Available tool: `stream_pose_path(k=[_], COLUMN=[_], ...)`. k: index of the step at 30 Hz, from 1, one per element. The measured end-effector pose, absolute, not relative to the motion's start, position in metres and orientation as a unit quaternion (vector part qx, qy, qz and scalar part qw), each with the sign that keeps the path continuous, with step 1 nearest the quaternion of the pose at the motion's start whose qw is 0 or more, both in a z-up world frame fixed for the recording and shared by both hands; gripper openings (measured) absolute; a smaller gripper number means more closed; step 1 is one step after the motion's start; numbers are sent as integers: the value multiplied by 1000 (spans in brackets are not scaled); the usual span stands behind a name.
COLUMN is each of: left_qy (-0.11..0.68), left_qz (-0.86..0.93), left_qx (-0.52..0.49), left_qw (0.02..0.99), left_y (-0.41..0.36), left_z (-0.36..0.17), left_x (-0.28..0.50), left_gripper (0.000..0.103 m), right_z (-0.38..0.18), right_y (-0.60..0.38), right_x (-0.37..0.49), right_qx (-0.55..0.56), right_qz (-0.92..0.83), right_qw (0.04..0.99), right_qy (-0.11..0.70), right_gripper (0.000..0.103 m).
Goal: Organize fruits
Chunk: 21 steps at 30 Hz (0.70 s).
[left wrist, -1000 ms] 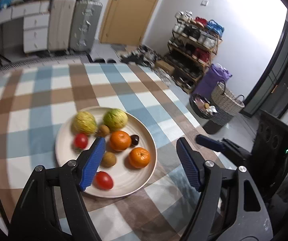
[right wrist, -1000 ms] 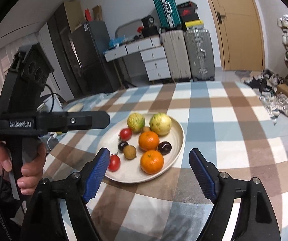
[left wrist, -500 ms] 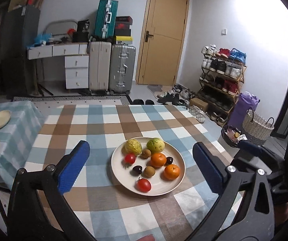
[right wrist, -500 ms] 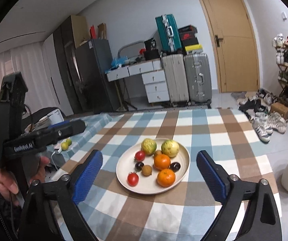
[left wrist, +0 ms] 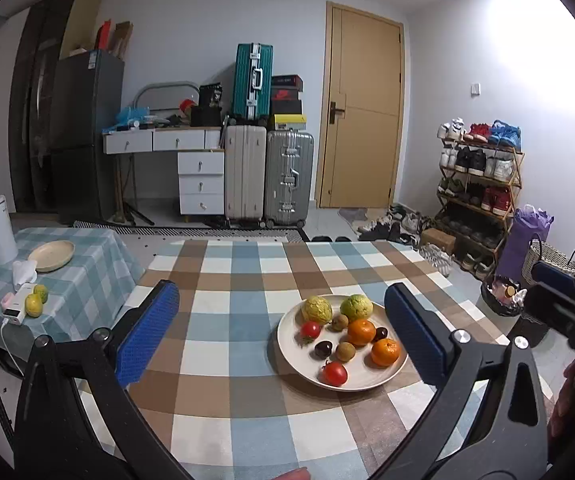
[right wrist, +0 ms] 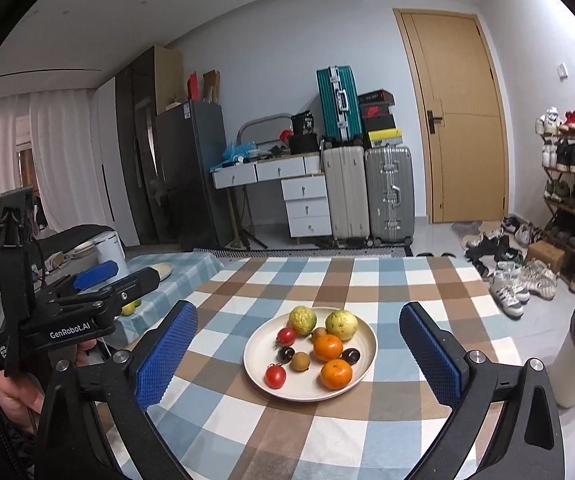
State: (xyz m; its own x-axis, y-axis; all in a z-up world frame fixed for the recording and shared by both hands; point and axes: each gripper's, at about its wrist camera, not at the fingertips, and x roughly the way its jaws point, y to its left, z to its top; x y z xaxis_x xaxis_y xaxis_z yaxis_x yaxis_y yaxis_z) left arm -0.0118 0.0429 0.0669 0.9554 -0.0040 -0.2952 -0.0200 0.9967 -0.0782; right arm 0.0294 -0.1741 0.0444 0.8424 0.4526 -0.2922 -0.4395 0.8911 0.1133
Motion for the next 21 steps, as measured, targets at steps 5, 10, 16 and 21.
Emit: stream_pose_path(k=[5,10,16,21], left_qy=[127,127,122,119], left_qz=[7,26,36,49], left_qx=[-39,-34,-36,-38], left_qw=[991,991,991,991], left_y=[48,52,58,61], left_z=[71,70,60,39], left_x=[-29,-36,-30,-15], left_gripper=[103,103,103,103], right_z=[52,51,39,26], right_y=[-178,-183,-189,-193], right_x=[16,11,15,21], right_qx=[19,20,21,20], right_qz=[236,231,219,213], right_qw=[963,967,971,973], right_qy=[129,102,98,90], right_gripper=[103,103,103,103])
